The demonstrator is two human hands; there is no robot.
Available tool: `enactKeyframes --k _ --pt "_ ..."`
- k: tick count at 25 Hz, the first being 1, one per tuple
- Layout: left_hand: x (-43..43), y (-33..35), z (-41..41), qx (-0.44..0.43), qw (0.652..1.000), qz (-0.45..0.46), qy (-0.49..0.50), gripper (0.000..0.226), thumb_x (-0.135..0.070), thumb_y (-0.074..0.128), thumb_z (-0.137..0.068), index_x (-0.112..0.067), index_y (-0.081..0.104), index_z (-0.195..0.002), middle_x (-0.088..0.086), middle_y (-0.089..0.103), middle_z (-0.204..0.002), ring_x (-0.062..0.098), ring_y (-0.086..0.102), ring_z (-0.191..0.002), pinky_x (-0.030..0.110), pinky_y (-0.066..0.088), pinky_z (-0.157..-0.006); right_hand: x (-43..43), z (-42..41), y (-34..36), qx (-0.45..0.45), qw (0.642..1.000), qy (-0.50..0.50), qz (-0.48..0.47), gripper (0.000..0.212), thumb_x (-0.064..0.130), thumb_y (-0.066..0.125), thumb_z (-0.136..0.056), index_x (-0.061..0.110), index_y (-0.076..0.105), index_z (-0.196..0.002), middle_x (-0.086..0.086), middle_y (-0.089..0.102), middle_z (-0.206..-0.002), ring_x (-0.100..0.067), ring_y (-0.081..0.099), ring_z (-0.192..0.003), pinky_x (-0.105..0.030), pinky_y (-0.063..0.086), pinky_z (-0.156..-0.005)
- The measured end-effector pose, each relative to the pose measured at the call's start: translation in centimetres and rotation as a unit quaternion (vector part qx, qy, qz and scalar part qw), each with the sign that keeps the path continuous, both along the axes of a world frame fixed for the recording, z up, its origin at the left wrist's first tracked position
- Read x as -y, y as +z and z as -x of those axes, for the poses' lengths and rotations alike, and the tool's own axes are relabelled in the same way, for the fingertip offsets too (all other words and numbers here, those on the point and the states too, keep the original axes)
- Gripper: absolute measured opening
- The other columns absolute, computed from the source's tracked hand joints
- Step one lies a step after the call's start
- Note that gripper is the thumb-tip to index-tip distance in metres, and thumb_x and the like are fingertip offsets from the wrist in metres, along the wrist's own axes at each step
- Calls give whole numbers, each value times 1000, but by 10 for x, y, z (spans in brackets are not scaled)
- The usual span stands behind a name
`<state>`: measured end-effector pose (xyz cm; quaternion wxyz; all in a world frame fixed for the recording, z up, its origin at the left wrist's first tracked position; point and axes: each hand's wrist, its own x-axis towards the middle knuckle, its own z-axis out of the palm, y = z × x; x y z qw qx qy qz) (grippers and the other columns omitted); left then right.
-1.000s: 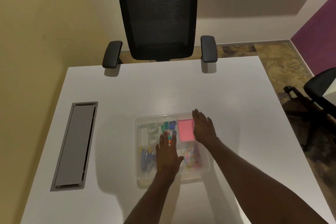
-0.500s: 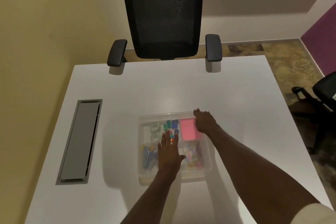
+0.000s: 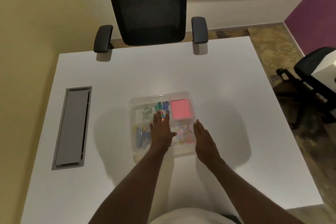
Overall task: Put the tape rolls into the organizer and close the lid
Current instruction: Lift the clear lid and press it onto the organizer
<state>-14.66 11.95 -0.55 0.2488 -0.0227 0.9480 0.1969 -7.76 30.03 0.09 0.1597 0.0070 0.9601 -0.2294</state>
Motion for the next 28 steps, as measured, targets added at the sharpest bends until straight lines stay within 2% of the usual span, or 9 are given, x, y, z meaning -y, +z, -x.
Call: enactKeyframes --k 4,6,10,14,17,20,24,26,28 --pt "-1 1 1 2 1000 13 -5 105 -41 76 -94 -24 6 -171 13 -4 -180 34 -5 -167 56 10 -135 10 -67 -12 -40 998 -11 -42 67 -11 55 -90 -2 32 -152 -19 28 -161 -34 28 -151 -45 27 -124" --pt "-2 1 1 3 1000 11 -4 104 -40 77 -94 -24 8 -171 13 -4 -180 35 -5 -167 57 11 -135 14 -78 -16 -38 997 -14 -60 67 -11 48 -92 -2 25 -154 -18 21 -164 -33 20 -153 -41 19 -126" --pt "-1 1 -1 1 1000 11 -8 103 -41 76 -94 -24 10 -171 12 -3 -180 34 -4 -167 56 11 -135 14 -78 -19 -9 998 3 -69 73 -9 38 -95 3 4 -158 -15 -2 -167 -30 -1 -157 -43 0 -129" --pt "0 2 -4 -9 1000 13 -10 103 -45 76 -94 -25 10 -171 11 0 -180 33 -1 -168 55 13 -135 7 -70 -12 7 993 25 -115 68 2 32 -99 7 3 -160 -12 0 -169 -23 -2 -158 -45 -9 -127" --pt "4 2 -5 -25 999 22 -21 103 -52 74 -93 -27 11 -171 9 3 -180 31 2 -168 50 15 -136 14 -61 -4 11 988 21 -156 63 10 35 -101 4 13 -159 -17 11 -168 -29 6 -157 -51 -6 -127" --pt "10 0 -8 -40 998 30 -32 101 -59 69 -94 -28 12 -171 8 6 -180 30 5 -168 46 16 -135 38 -55 1 -12 989 44 -139 59 12 39 -103 4 20 -158 -17 18 -167 -32 10 -157 -53 0 -127" --pt "18 1 -8 -59 997 17 -55 85 -49 61 -103 -27 15 -170 6 8 -180 28 7 -168 44 15 -136 79 -45 1 -10 987 123 -100 63 12 37 -106 14 6 -162 -10 0 -169 -31 -2 -157 -50 3 -128" --pt "24 1 -20 -80 997 7 -14 74 -44 55 -107 -25 21 -169 4 13 -179 25 11 -167 45 11 -136 89 -44 0 2 987 121 -108 64 12 36 -107 15 5 -162 -11 -3 -169 -35 -4 -156 -50 3 -128" --pt "34 0 -41 -114 986 17 120 64 -44 50 -109 -20 32 -164 7 25 -175 26 21 -164 48 11 -134 88 -44 -1 10 986 122 -115 64 12 38 -107 17 6 -162 -11 -2 -169 -35 -3 -156 -49 4 -128"
